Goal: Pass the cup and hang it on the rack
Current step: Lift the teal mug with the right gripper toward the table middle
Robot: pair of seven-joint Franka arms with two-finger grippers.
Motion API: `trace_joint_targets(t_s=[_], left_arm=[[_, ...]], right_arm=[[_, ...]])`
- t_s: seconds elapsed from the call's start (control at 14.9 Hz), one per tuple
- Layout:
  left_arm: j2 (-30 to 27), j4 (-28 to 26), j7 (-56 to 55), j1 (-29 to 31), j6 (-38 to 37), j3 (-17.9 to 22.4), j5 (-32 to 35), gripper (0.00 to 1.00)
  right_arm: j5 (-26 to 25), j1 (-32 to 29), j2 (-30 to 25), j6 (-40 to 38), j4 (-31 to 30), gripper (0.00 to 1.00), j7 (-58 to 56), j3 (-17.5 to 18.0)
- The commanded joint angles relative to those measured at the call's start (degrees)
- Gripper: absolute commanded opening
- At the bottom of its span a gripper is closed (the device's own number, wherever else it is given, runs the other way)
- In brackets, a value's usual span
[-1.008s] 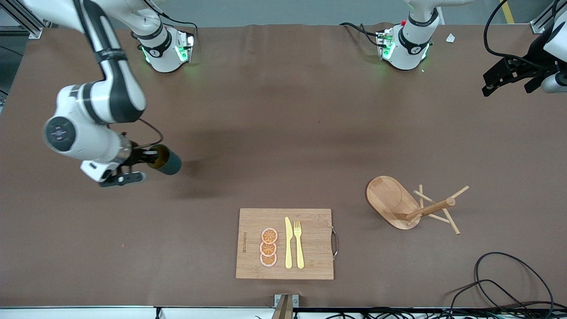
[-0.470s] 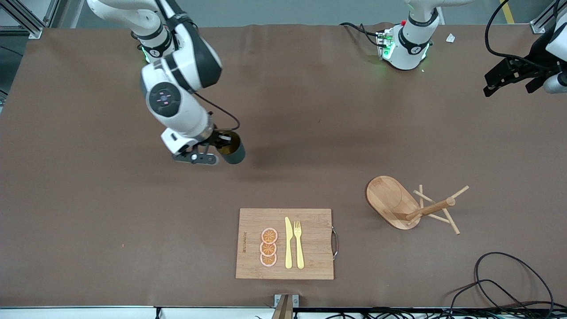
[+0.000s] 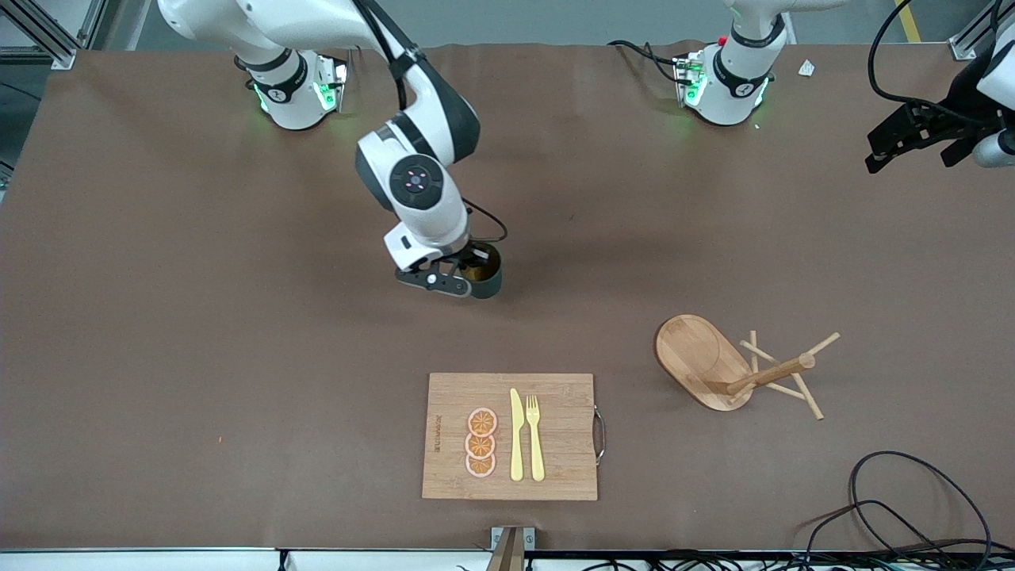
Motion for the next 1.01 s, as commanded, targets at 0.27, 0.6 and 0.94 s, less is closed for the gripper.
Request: trace_joint_targets(t_s=[0.27, 0.6, 0.94], left_arm=[[0.8, 1.3, 1.1, 0.1, -1.1, -0.1, 0.4, 1.0], [2.8, 1.7, -0.6, -1.1, -1.0, -1.1, 0.4, 1.0], [6.3, 2.0, -12.5, -1.8, 1.3, -8.1, 0.4, 1.0]], right_arm=[[1.7, 3.5, 7.4, 3.0, 6.4, 0.0, 1.8, -0.8], [3.8, 5.0, 8.8, 5.3, 6.4, 0.0, 2.7, -0.8], [3.3, 5.6, 8.9, 5.0, 6.4, 0.04, 0.7, -0.8]])
